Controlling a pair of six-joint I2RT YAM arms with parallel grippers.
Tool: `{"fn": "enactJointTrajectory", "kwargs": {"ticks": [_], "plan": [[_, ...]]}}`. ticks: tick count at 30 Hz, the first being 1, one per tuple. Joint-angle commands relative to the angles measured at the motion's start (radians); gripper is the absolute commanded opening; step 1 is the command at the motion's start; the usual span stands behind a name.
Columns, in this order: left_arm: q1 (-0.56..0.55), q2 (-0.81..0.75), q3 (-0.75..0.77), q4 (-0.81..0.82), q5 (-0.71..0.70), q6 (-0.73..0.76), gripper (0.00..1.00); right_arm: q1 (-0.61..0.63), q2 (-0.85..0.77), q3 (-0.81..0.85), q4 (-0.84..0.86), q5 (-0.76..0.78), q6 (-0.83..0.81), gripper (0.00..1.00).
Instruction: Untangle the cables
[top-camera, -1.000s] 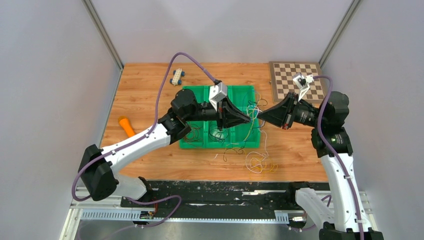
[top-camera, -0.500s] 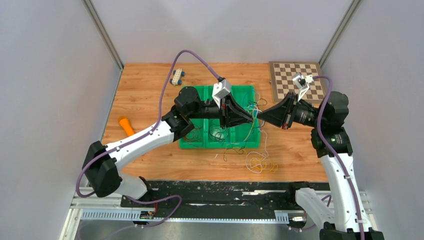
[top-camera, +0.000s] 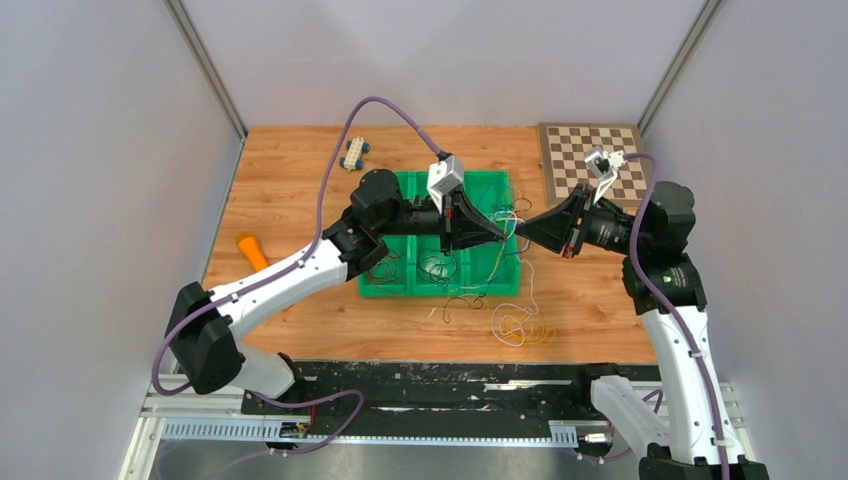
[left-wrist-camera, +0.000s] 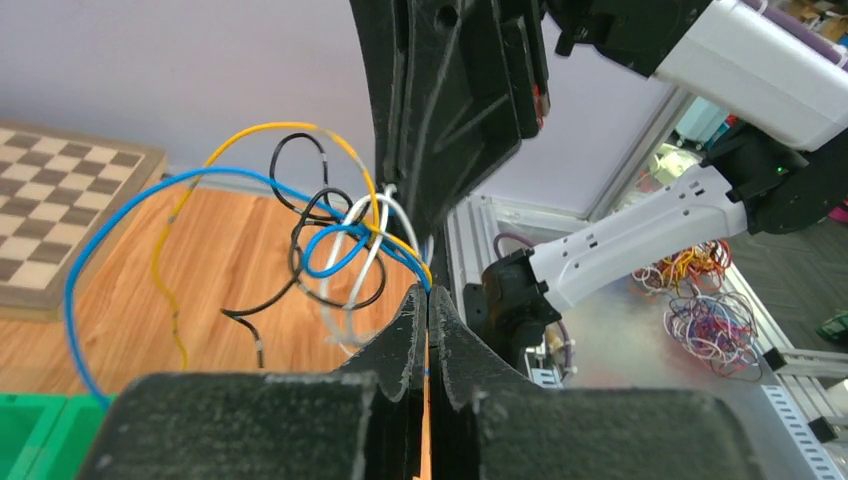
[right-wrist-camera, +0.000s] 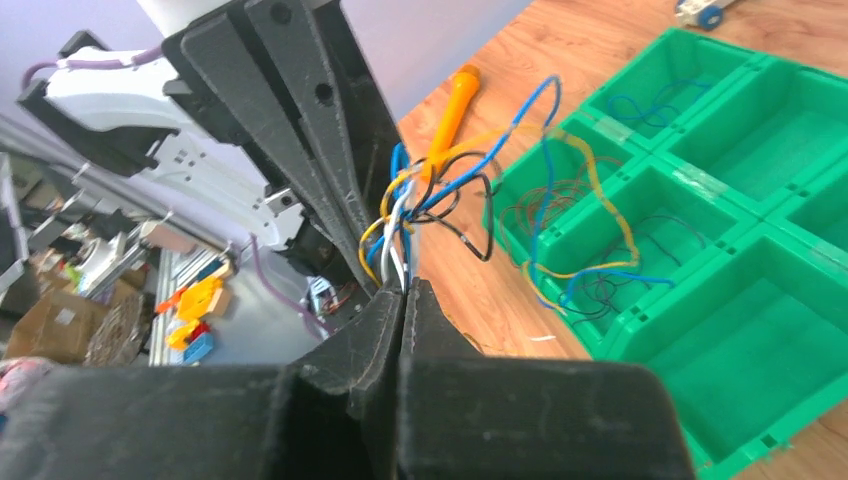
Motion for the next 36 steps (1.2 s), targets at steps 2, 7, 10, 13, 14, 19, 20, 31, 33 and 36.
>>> {"fn": "enactJointTrajectory", "kwargs": {"ticks": [2,7,10,13,14,19,20,31,33,36], "plan": [[0.069,-0.129,-0.036,-0.13,-0.001,0.078,0.0,-0.053,0.024,0.116,-0.22,0.18,-0.303,0.0],[0.18,-0.217,-0.016,-0.267,-0.012,0.152,0.0,-0.129,0.051,0.094,-0.311,0.287,-0.52,0.0],[0.229,-0.219,0.042,-0.282,0.007,0.15,0.0,-0.135,0.058,0.052,-0.331,0.308,-0.589,0.0],[0.257,-0.212,0.1,-0.255,0.023,0.118,0.0,-0.139,0.067,0.041,-0.334,0.274,-0.612,0.0],[0.259,-0.21,0.107,-0.244,0.03,0.105,0.0,-0.139,0.07,0.039,-0.335,0.276,-0.615,0.0],[0.302,-0.195,0.182,-0.136,0.039,-0.043,0.0,-0.157,0.08,0.013,-0.357,0.332,-0.691,0.0],[0.308,-0.191,0.2,-0.131,0.037,-0.053,0.0,-0.166,0.081,0.004,-0.36,0.339,-0.706,0.0],[0.429,-0.063,0.539,-0.051,-0.025,-0.177,0.0,-0.288,0.134,-0.122,-0.378,0.372,-0.873,0.0],[0.452,-0.029,0.616,-0.049,-0.042,-0.175,0.0,-0.332,0.157,-0.145,-0.382,0.373,-0.925,0.0],[0.48,0.037,0.763,-0.063,-0.064,-0.163,0.0,-0.404,0.201,-0.193,-0.388,0.401,-1.046,0.0]]}}
